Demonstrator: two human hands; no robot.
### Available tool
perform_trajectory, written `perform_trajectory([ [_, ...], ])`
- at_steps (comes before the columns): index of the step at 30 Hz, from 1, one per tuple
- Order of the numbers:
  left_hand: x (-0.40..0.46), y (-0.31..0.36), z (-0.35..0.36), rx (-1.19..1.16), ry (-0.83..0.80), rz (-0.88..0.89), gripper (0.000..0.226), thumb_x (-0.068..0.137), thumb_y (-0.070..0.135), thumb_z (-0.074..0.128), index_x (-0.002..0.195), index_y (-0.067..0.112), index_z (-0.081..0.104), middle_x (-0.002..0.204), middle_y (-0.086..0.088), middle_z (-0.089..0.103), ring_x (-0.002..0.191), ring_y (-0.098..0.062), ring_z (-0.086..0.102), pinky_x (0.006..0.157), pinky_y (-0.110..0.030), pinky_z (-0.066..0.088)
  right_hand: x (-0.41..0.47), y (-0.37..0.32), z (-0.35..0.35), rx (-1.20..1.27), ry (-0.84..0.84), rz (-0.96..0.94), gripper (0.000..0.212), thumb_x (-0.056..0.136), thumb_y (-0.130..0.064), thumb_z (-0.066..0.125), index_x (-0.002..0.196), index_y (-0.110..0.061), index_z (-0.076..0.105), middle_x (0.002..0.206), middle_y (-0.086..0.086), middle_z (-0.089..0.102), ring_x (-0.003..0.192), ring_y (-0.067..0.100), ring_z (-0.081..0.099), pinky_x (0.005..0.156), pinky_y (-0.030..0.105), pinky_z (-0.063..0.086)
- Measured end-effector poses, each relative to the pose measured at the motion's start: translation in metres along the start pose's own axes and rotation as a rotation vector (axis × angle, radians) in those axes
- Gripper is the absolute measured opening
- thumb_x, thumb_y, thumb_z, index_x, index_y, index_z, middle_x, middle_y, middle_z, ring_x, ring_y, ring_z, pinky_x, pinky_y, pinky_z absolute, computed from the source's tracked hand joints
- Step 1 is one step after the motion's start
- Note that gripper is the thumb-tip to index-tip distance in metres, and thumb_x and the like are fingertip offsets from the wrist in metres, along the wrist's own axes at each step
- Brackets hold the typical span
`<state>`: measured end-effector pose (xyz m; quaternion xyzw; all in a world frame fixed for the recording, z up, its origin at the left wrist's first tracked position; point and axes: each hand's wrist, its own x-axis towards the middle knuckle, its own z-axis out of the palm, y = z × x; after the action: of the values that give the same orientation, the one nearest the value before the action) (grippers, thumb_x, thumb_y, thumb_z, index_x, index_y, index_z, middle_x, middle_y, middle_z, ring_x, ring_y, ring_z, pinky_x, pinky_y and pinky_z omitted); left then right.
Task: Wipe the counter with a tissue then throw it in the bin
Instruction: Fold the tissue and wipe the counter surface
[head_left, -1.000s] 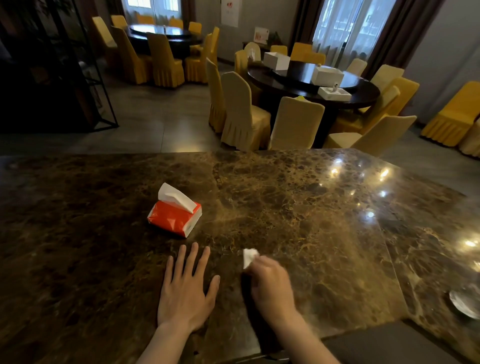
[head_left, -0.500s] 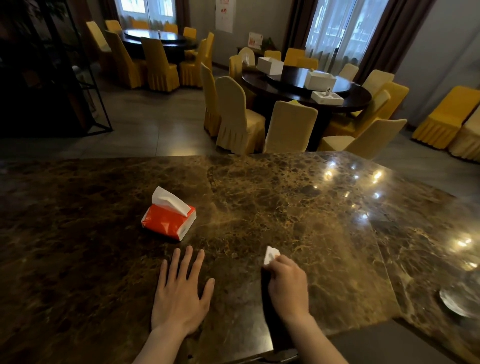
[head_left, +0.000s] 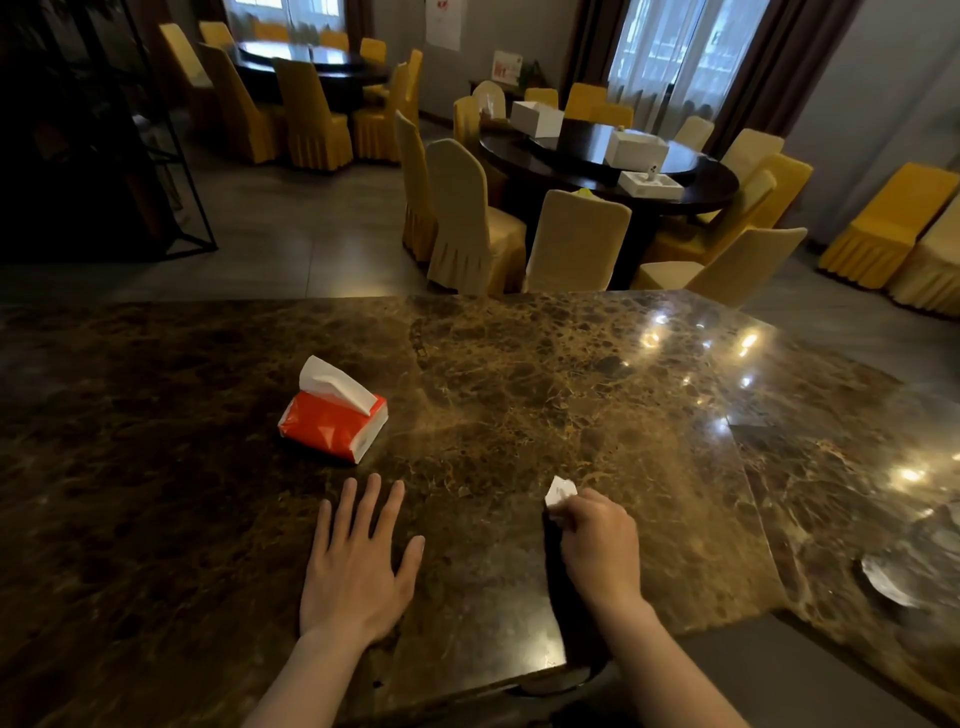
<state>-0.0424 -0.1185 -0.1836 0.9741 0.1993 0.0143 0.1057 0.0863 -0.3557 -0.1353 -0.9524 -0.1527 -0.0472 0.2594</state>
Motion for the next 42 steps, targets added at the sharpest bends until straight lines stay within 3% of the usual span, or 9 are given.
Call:
perform_trajectory([
  [3, 0.000, 0.001, 0.001, 0.029, 0.001, -0.002, 0.075, 0.095, 0.067, 0.002, 0.161, 0.032, -0.008, 0.173, 0.000, -0.008, 0.157, -0.024, -0.019, 0.129, -0.050, -0.006, -0.008, -0.031, 0.018, 0.069, 0.006, -0.020, 0.023, 0.079, 0.003, 0.076, 0.090, -0.015, 0.083, 0.083, -0.001, 0.073, 0.076, 0.016, 0.064, 0.067, 0.028, 0.052],
  [10, 0.001, 0.000, 0.001, 0.039, -0.010, 0.009, 0.077, 0.093, 0.068, 0.002, 0.162, 0.032, -0.004, 0.173, -0.002, -0.005, 0.157, -0.025, -0.014, 0.129, -0.051, -0.003, -0.032, -0.069, 0.040, 0.139, -0.195, -0.416, 0.020, 0.086, -0.007, 0.072, 0.098, -0.021, 0.081, 0.089, -0.004, 0.073, 0.083, 0.016, 0.064, 0.070, 0.035, 0.056],
  [18, 0.000, -0.001, 0.002, 0.017, 0.011, 0.000, 0.076, 0.094, 0.068, 0.001, 0.162, 0.034, -0.007, 0.173, 0.001, -0.009, 0.156, -0.022, -0.020, 0.128, -0.049, -0.007, 0.006, -0.017, 0.010, 0.028, 0.035, 0.005, 0.023, 0.081, 0.005, 0.070, 0.092, -0.011, 0.083, 0.087, 0.005, 0.072, 0.080, 0.030, 0.068, 0.069, 0.040, 0.055],
  [21, 0.000, 0.000, 0.002, 0.024, 0.018, 0.004, 0.076, 0.095, 0.068, 0.002, 0.162, 0.034, -0.005, 0.173, 0.000, -0.006, 0.157, -0.023, -0.017, 0.129, -0.050, -0.006, -0.014, -0.049, 0.026, 0.053, 0.026, -0.084, 0.020, 0.080, 0.005, 0.071, 0.086, -0.011, 0.082, 0.083, 0.005, 0.071, 0.076, 0.027, 0.065, 0.065, 0.039, 0.054],
  [25, 0.001, 0.000, 0.003, 0.014, 0.011, 0.008, 0.078, 0.093, 0.068, 0.003, 0.162, 0.032, -0.001, 0.173, -0.001, -0.004, 0.157, -0.024, -0.015, 0.129, -0.051, -0.003, -0.048, -0.086, 0.045, 0.116, -0.109, -0.305, 0.017, 0.086, -0.006, 0.071, 0.091, -0.019, 0.081, 0.082, -0.004, 0.068, 0.077, 0.015, 0.059, 0.063, 0.027, 0.048],
  [29, 0.001, -0.003, 0.004, 0.025, -0.001, 0.007, 0.077, 0.093, 0.068, 0.001, 0.162, 0.033, -0.005, 0.173, -0.001, -0.007, 0.157, -0.023, -0.017, 0.128, -0.049, -0.007, -0.047, -0.071, 0.034, 0.094, -0.192, -0.432, 0.019, 0.088, -0.009, 0.070, 0.099, -0.021, 0.080, 0.089, -0.003, 0.070, 0.082, 0.018, 0.063, 0.066, 0.032, 0.052],
  [37, 0.001, -0.002, 0.004, 0.019, -0.001, 0.000, 0.074, 0.096, 0.068, 0.003, 0.162, 0.034, -0.007, 0.173, 0.001, -0.007, 0.156, -0.022, -0.020, 0.128, -0.048, -0.010, -0.013, -0.009, 0.000, 0.004, 0.026, 0.040, 0.027, 0.082, 0.006, 0.070, 0.097, -0.013, 0.083, 0.087, 0.001, 0.072, 0.078, 0.025, 0.067, 0.065, 0.038, 0.053],
  [39, 0.001, -0.001, 0.004, 0.023, 0.007, -0.008, 0.076, 0.095, 0.068, 0.001, 0.162, 0.034, -0.006, 0.173, 0.000, -0.006, 0.157, -0.023, -0.018, 0.128, -0.049, -0.008, -0.017, -0.024, 0.007, 0.001, 0.045, 0.028, 0.030, 0.080, 0.008, 0.069, 0.098, -0.012, 0.082, 0.090, 0.002, 0.073, 0.081, 0.024, 0.067, 0.068, 0.036, 0.053],
  [42, 0.001, 0.000, 0.003, 0.027, 0.006, -0.002, 0.075, 0.096, 0.068, 0.003, 0.162, 0.033, -0.005, 0.173, -0.001, -0.005, 0.157, -0.024, -0.016, 0.128, -0.050, -0.006, -0.040, -0.058, 0.029, 0.070, -0.025, -0.147, 0.026, 0.082, 0.004, 0.071, 0.097, -0.014, 0.082, 0.091, 0.000, 0.073, 0.083, 0.018, 0.065, 0.070, 0.030, 0.052],
])
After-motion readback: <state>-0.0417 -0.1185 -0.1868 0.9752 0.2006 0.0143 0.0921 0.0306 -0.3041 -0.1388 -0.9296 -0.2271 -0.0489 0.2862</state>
